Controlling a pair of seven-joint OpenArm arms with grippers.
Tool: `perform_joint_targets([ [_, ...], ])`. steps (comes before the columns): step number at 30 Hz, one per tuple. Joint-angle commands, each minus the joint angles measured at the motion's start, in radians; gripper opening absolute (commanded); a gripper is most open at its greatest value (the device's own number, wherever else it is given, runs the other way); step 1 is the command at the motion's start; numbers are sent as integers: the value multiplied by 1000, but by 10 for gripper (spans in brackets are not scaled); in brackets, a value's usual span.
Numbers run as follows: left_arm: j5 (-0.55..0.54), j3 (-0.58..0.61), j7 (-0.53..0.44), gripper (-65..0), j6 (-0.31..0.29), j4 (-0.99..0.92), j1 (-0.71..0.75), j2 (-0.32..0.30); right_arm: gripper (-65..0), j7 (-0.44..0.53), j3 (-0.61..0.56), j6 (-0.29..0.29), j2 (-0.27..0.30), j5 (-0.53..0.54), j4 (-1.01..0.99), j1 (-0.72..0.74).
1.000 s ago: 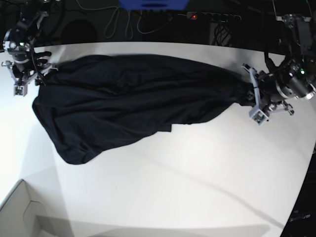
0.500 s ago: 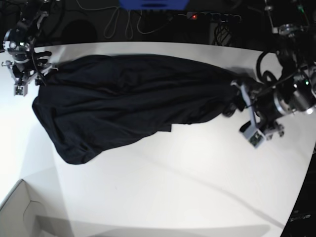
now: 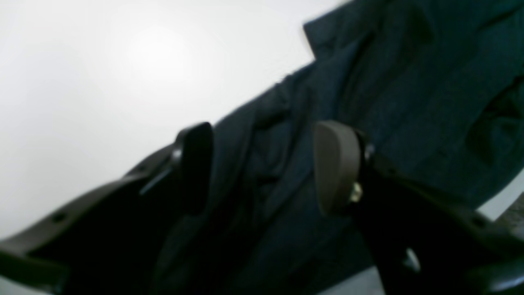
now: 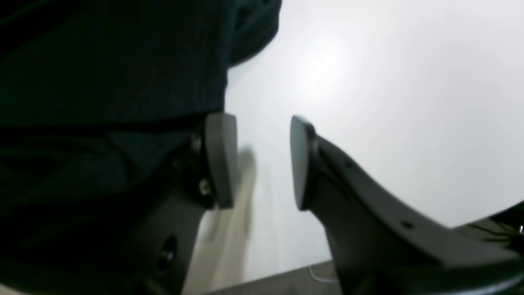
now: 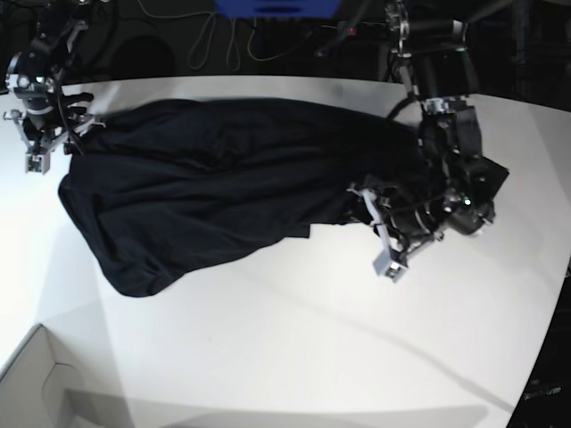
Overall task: Layout the t-shirt on the table in an organized manner, then fold the t-shirt properly
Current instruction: 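Move the left gripper inward along the shirt and grasp a fold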
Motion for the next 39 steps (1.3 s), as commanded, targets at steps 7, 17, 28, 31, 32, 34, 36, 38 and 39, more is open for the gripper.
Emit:
perform_joint_targets([
  [7, -13, 1, -147, -275, 2, -117, -32, -6, -425, 20, 3, -2, 12, 9, 17, 23],
  [17, -14, 89, -199, -578, 2, -185, -41, -15, -425, 19, 3, -2, 12, 9, 17, 29],
  [28, -19, 63, -190, -648, 2, 119, -30, -9, -425, 19, 3, -2, 12, 9, 6, 29],
  [31, -16, 34, -199, -648, 2, 211, -38, -7, -425, 20, 3, -2, 15, 9, -12, 29],
  [32, -13, 20, -202, -648, 2, 222, -51, -6, -425, 20, 3, -2, 15, 9, -15, 29],
  [34, -13, 0, -202, -648, 2, 223, -88, -6, -425, 20, 3, -2, 16, 9, -18, 29],
  [36, -11, -19, -202, -648, 2, 197, -130, -14, -425, 20, 3, -2, 15, 9, -18, 29],
  [38, -11, -45, -202, -648, 2, 159, -159, -15, -425, 20, 3, -2, 15, 9, -18, 29],
  [39, -11, -69, -202, -648, 2, 134, -179, -15, -425, 20, 3, -2, 16, 9, -18, 29],
])
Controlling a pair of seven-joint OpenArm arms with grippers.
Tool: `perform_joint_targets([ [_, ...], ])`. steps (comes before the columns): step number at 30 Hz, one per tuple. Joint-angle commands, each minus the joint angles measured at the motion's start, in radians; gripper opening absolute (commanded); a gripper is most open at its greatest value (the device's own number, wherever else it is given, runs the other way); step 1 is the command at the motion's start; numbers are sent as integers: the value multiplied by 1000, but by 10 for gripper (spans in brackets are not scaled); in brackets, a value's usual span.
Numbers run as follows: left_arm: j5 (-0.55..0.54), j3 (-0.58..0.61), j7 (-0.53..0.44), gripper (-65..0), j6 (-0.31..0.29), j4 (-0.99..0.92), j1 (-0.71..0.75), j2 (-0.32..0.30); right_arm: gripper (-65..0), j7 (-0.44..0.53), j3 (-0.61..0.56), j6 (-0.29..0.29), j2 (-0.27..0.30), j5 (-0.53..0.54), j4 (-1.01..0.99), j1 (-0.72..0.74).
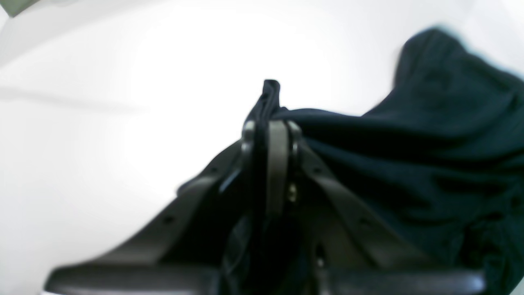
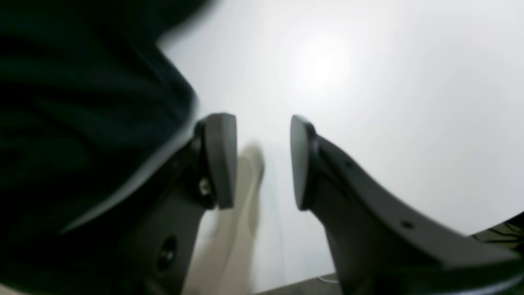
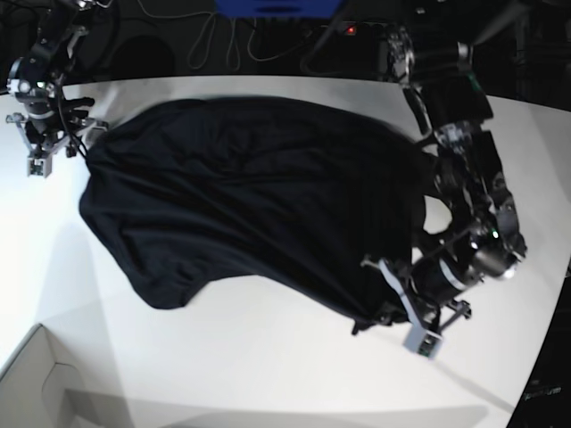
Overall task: Layout the t-shirt on the table in an organized manner, then fold the t-shirt properly
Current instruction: 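Move the left gripper inward along the shirt and grasp a fold, then grasp the shirt hem with the right gripper and pull it outward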
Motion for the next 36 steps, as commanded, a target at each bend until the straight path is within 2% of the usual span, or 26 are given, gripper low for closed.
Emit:
perform_joint_targets([
  [1, -9, -28, -15, -648, 3, -10, -39, -6, -425, 18, 4, -2, 15, 9, 16, 4],
  [7, -9, -119, -17, -646, 3, -211, -168, -9, -425, 18, 4, -2, 17, 9, 16, 4],
  [10, -7, -122, -17, -645, 3, -317, -202, -49, -425, 18, 4, -2, 17, 9, 16, 4],
  [16, -16, -140, -17, -645, 3, -432, -200, -121, -425, 18, 4, -2, 27, 9, 26, 5],
  [19, -16, -222, -8, -631, 3, -429, -160, -128, -425, 18, 4, -2, 33, 9, 26, 14],
  [20, -16, -251, -5, -606, 3, -428, -151, -128, -425, 18, 3, -2, 33, 7, 26, 33],
  [23, -16, -320, -3, -468, 3, -428, -123, -130, -422, 15, -22, -2, 53, 7, 26, 65],
  [27, -18, -387, -3, -233, 3, -428, -77, -130, -415, 11, -124, -2, 96, 7, 26, 119],
  [29, -18, -395, -3, -167, 3, -428, -67, -128, -386, 11, -193, -2, 118, 7, 24, 158],
  [32, -27, -398, -3, -132, 3, -428, -50, -130, -335, 14, -302, -2, 150, 6, 4, 246],
  [34, -69, -398, -3, -132, 3, -428, -27, -131, -307, 17, -370, -2, 165, 6, -48, 330],
  [36, -151, -398, -3, -132, 3, -419, 10, -161, -294, 18, -424, -2, 172, 6, -140, 430],
])
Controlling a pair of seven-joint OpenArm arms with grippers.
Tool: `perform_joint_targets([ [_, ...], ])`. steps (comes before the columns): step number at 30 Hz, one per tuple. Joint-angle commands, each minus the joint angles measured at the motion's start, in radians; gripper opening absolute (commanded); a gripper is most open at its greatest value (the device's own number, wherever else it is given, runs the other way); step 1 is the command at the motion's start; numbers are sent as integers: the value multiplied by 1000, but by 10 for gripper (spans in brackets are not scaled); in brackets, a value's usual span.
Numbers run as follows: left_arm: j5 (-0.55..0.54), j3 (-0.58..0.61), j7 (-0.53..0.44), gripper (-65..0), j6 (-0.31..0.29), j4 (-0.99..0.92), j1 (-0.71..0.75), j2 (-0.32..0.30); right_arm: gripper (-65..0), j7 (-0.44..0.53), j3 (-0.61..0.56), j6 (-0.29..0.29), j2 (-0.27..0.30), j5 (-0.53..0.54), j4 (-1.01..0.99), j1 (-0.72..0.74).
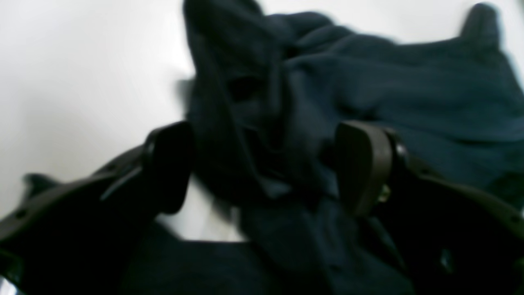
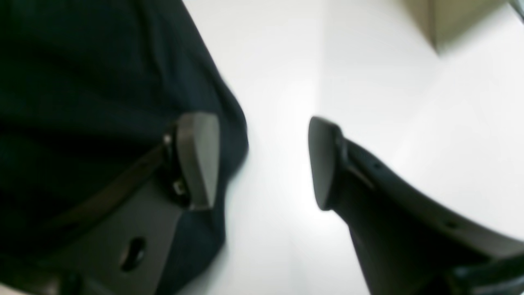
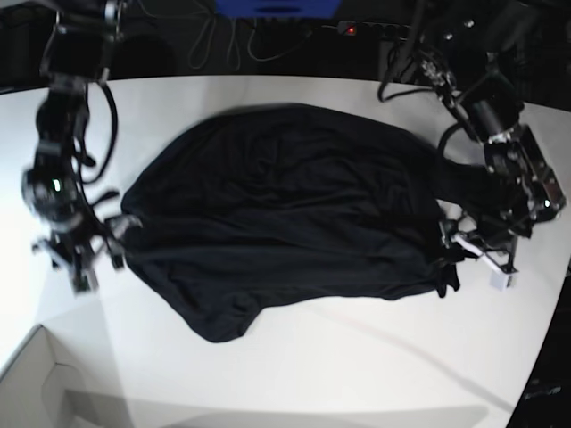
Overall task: Layout the t-shirt on the table in an organized manner, then fold the t-shirt properly
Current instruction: 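Grasp the shirt hem with the right gripper and pull it outward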
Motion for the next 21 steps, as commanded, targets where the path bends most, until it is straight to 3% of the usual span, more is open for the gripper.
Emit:
perform_joint_targets([
  [1, -59, -4, -10, -132, -1, 32, 8, -40, -293, 17, -15, -3, 14, -1, -49, 74],
  [4, -231, -4, -12, -132, -1, 70, 86, -78, -293, 40, -67, -3, 11, -1, -324, 264],
  [9, -397, -4, -18, -132, -1, 124, 183, -154, -293, 204, -104, -8, -8, -1, -692, 459],
  [14, -421, -4, -23, -132, -1, 122, 219, -201, -294, 336, -105, -8, -14, -1, -879, 522],
  [21, -421, -44, -23, -132, -1, 116, 238, -210, -296, 426, -107, -10, -34, -3, -933, 498],
])
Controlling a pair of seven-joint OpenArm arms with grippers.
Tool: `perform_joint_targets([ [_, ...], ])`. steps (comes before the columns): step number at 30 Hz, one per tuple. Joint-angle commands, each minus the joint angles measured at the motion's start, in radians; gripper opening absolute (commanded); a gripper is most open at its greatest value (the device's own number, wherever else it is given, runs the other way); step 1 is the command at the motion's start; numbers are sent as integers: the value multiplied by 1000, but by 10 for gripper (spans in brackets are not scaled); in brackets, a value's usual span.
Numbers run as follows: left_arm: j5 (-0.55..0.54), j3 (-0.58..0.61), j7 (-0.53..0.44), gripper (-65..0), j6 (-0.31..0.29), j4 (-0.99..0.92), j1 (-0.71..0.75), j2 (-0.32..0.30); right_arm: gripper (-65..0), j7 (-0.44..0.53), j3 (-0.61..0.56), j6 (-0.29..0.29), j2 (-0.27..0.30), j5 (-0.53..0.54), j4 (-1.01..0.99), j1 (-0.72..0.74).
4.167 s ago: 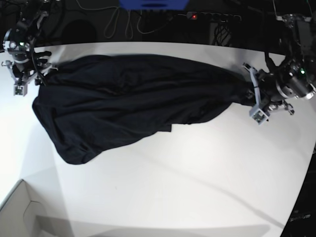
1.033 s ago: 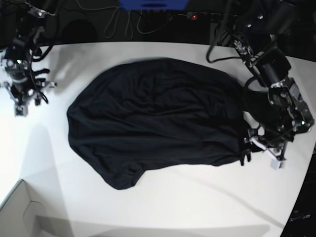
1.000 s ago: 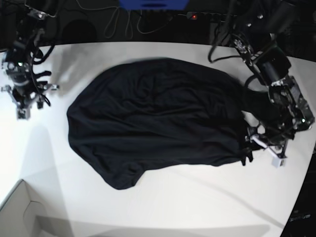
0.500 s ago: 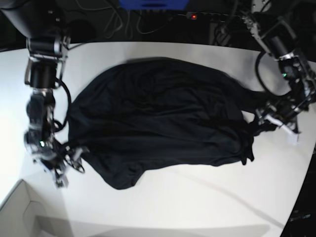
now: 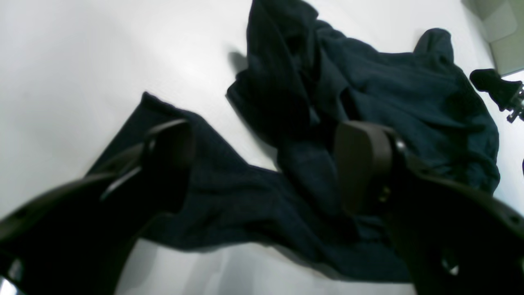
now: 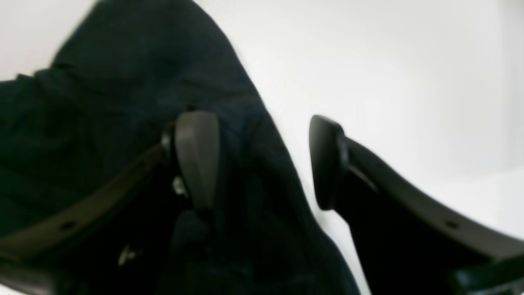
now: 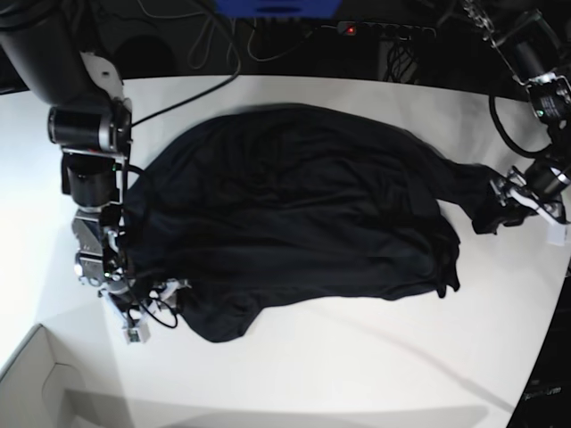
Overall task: Layout the t-shirt on the table in an organized manner, then fold the t-shirt properly
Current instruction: 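Grasp the shirt hem with the right gripper and pull it outward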
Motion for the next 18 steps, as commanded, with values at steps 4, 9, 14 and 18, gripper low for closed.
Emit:
perform_joint_targets([
  [4, -21, -35, -16, -132, -6, 15, -15, -19, -348, 18, 0, -1, 6, 12, 17, 10],
  [9, -21, -35, -16, -132, -6, 15, -15, -25, -574, 18, -1, -1, 9, 12, 17, -23],
  [14, -21, -35, -16, -132, -6, 15, -18, -25, -650, 0, 2, 0, 17, 12, 79, -42],
  [18, -21, -35, -16, -132, -6, 15, -21, -22, -650, -128, 5, 5, 44, 14, 381, -145],
])
